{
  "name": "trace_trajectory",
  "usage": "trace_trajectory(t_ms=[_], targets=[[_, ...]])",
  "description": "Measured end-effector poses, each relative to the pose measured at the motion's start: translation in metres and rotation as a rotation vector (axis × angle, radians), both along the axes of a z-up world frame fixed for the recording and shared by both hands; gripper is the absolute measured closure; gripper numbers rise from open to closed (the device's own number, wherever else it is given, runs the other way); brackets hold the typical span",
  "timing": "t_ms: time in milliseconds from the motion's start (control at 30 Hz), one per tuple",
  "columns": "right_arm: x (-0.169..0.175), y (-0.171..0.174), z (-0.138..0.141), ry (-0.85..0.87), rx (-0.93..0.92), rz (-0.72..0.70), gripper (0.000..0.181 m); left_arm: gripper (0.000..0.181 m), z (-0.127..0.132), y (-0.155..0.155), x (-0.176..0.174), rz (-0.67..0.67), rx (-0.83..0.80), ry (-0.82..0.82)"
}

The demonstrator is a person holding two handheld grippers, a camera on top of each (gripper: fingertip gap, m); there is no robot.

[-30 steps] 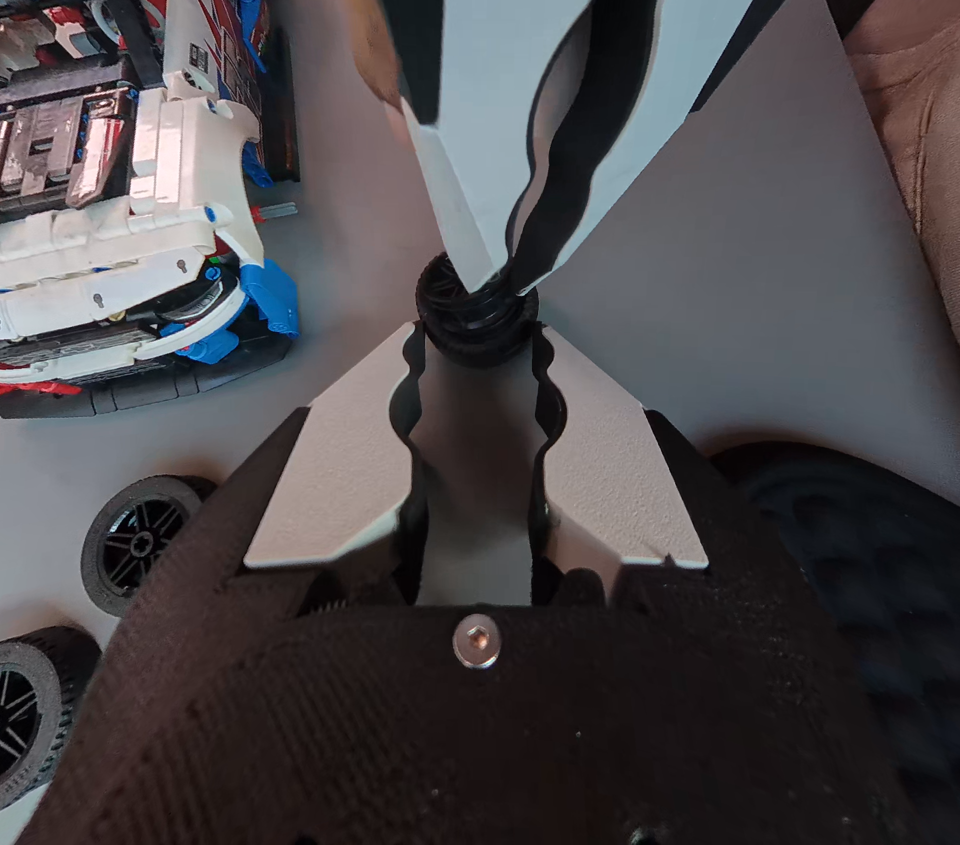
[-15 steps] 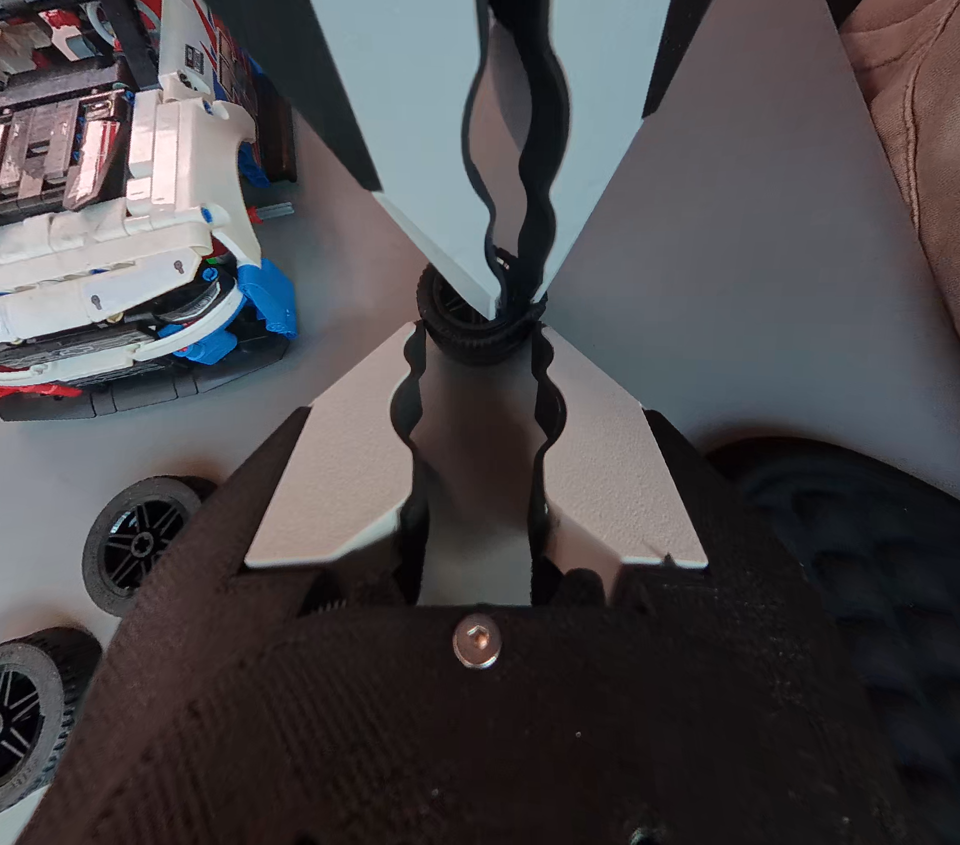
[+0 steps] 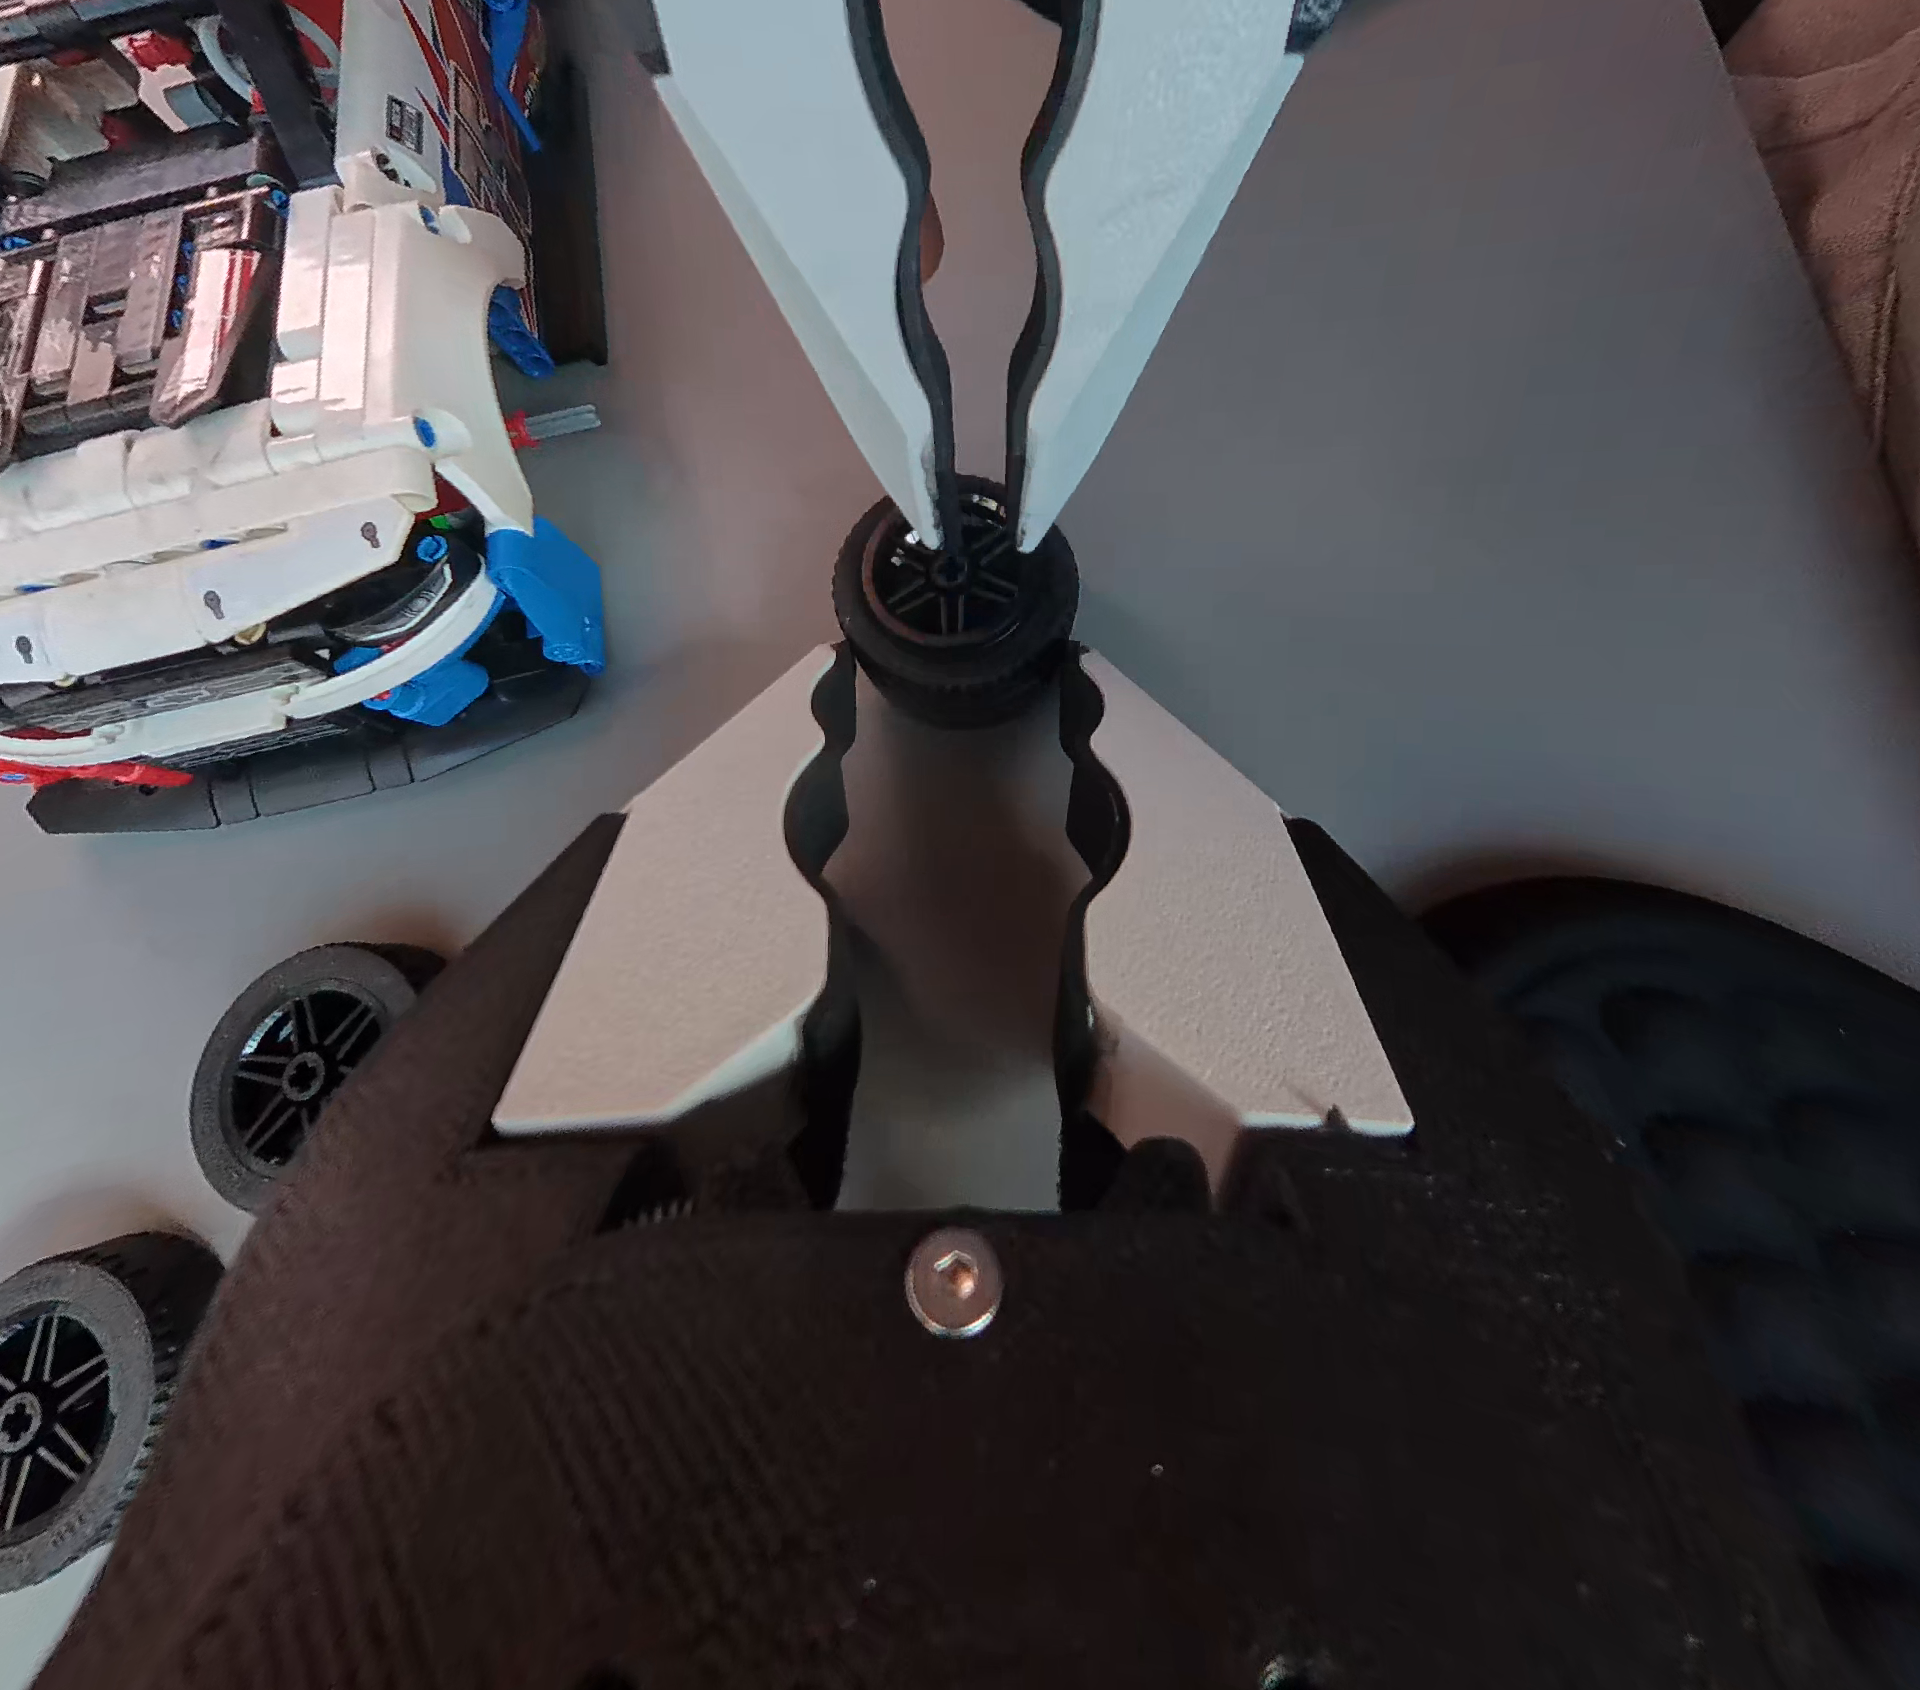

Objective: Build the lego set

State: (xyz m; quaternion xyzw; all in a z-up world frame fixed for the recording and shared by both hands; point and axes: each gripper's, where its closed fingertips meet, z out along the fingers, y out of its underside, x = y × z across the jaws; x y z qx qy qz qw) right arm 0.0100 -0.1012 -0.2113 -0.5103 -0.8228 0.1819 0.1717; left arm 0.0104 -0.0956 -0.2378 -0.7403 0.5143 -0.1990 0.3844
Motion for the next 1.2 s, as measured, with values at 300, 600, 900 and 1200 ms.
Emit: trace_trajectory(t_ms=[300, 600, 900, 1200], targets=[[-0.001, 0.002, -0.012, -0.133, 0.001, -0.002, 0.176, 0.143, 0.0, -0.001, -0.002, 0.041, 0.005, 0.008], [-0.002, 0.001, -0.014, -0.167, 0.089, 0.177, 0.177, 0.134, 0.012, -0.001, 0.002, 0.009, 0.01, -0.08], [-0.005, 0.004, -0.006, 0.05, 0.01, 0.023, 0.18, 0.137, 0.004, 0.009, 0.005, 0.061, 0.096, 0.018], [-0.025, 0.042, 0.038, 0.499, -0.675, -0.47, 0.141, 0.137, 0.055, 0.041, -0.02, 0.276, 0.538, 0.011]])
